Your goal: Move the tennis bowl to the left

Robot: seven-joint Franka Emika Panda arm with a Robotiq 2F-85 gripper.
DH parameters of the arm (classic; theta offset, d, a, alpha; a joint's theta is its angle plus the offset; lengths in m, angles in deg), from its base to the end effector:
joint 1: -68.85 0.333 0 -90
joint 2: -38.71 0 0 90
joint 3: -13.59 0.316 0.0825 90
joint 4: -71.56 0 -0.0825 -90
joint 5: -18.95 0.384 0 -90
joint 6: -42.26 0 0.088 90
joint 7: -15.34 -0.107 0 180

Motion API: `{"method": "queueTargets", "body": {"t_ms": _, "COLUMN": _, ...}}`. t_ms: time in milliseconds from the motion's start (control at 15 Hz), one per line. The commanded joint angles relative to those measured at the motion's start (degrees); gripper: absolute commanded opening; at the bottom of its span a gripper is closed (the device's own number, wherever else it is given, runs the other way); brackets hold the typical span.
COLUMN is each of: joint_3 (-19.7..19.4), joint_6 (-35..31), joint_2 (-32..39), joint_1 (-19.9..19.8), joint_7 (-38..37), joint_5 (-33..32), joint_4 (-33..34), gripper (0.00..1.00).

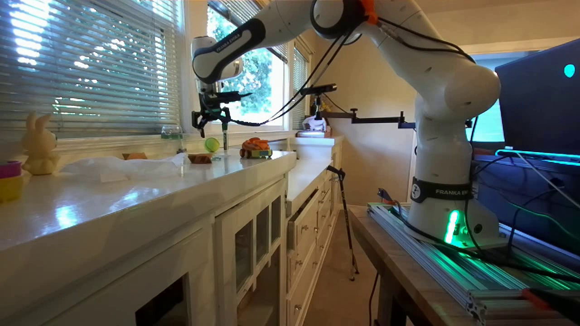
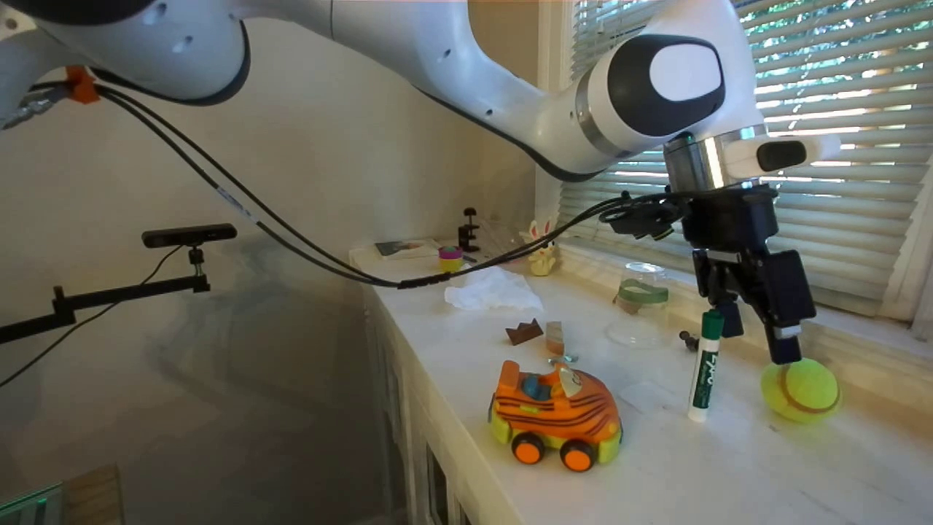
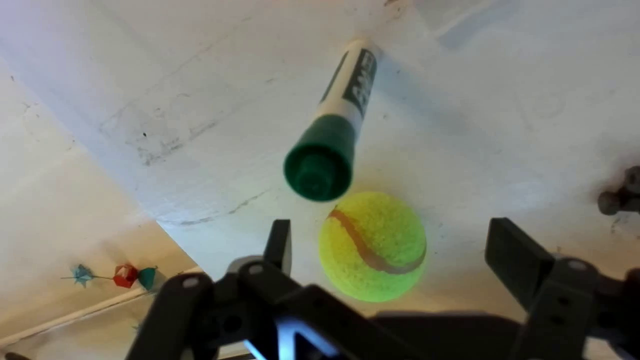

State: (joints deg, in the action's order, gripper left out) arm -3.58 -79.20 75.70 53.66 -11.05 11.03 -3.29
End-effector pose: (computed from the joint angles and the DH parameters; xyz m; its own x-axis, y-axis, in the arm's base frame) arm 0.6552 -0.3583 0.3955 0.6260 -0.7257 0.2853 -0.7793 -0.5950 0.1965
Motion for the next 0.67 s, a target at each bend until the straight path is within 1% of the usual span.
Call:
{"method": "queueTargets", "body": {"t_ms": 0, "joint_3": 0.6, "joint_6": -1.1, "joint_2": 2.6, "joint_1": -1.0, "joint_7": 1.3, "joint_5": 2.1, "joint_4": 3.3, "gripper": 1.0}}
{"method": "queueTargets", "body": {"t_ms": 267, "joint_3": 0.1, "joint_6": -2.5, "joint_2": 4.0, "joint_1": -0.9, "joint_7": 0.7, "joint_5": 1.5, "joint_4": 4.5, "gripper": 1.0}}
{"method": "queueTargets", "body": {"t_ms": 400, "joint_3": 0.3, "joint_6": -5.6, "joint_2": 4.3, "joint_1": -1.2, "joint_7": -0.1, "joint_5": 0.8, "joint_4": 4.2, "gripper": 1.0}}
{"method": "queueTargets", "body": {"t_ms": 600, "joint_3": 0.1, "joint_6": -8.4, "joint_2": 5.2, "joint_1": -1.5, "joint_7": -0.7, "joint_5": 0.7, "joint_4": 4.0, "gripper": 1.0}}
